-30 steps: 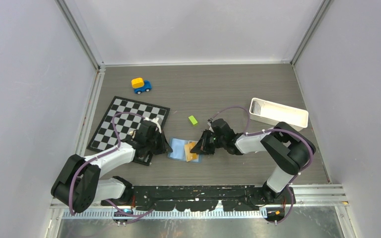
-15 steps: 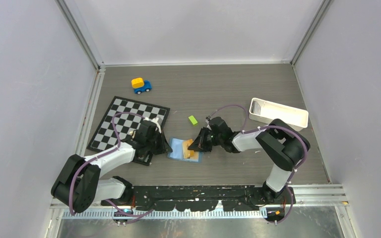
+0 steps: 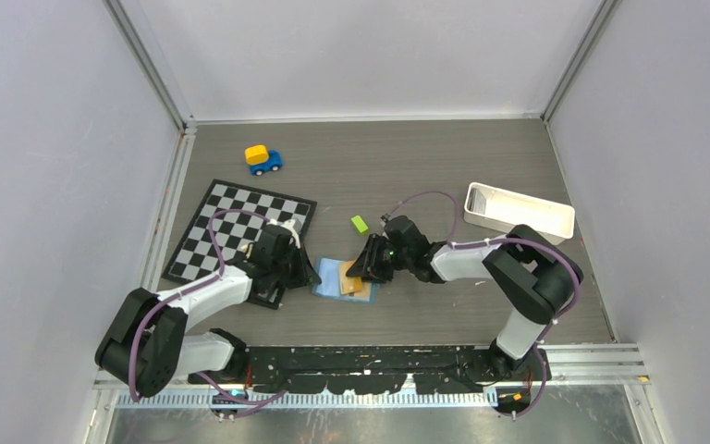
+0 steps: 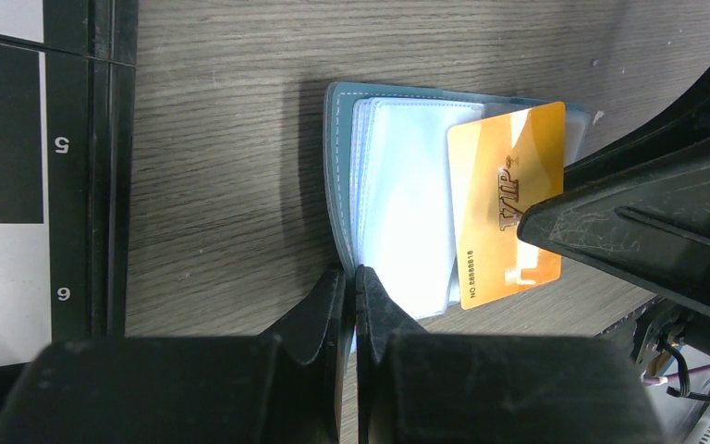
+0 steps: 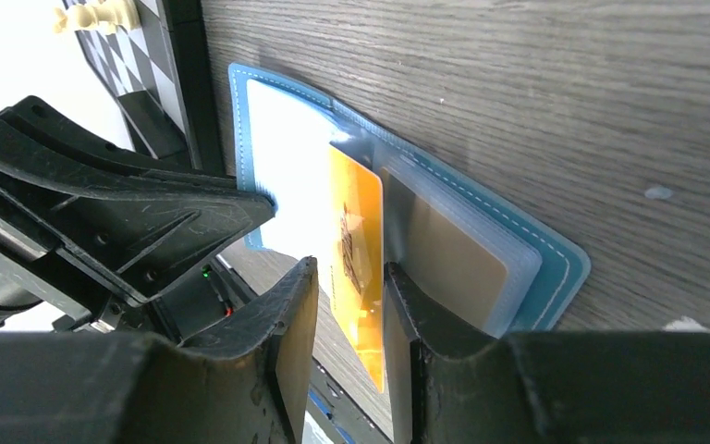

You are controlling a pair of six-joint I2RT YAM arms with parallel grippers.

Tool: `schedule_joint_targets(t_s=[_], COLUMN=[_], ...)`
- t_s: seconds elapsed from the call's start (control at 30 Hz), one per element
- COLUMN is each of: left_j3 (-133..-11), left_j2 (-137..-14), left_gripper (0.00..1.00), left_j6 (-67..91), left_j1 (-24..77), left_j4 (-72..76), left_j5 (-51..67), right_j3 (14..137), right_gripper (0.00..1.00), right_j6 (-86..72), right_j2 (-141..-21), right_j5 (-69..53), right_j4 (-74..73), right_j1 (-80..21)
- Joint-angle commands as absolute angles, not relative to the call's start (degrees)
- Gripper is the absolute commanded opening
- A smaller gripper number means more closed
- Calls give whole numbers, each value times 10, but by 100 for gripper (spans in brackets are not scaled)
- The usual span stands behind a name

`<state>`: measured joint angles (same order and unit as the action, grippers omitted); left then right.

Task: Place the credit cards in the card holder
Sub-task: Insert the credit card into the card holder.

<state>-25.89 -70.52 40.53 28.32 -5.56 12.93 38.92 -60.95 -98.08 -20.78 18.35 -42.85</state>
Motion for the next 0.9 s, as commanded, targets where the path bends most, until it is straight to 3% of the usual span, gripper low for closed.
schedule_joint_targets(t_s=[0.0,0.2,0.87], left_j3=[-254,-255,-252], left_j2=[-695,-696,-690], left_gripper=[0,0,0], left_j6=[406,406,405], left_j1=[280,280,280], left_j4=[-55,-54,-56], left_j5=[132,133,134], right_j3=[388,408,466], right_gripper=[38,39,33], right_j6=[-562,-538,-569], right_j2=[-966,-936,-985], right_j5=[-130,-88,-83], right_j4=[26,-66,-72], right_j1=[-435,-451,-487])
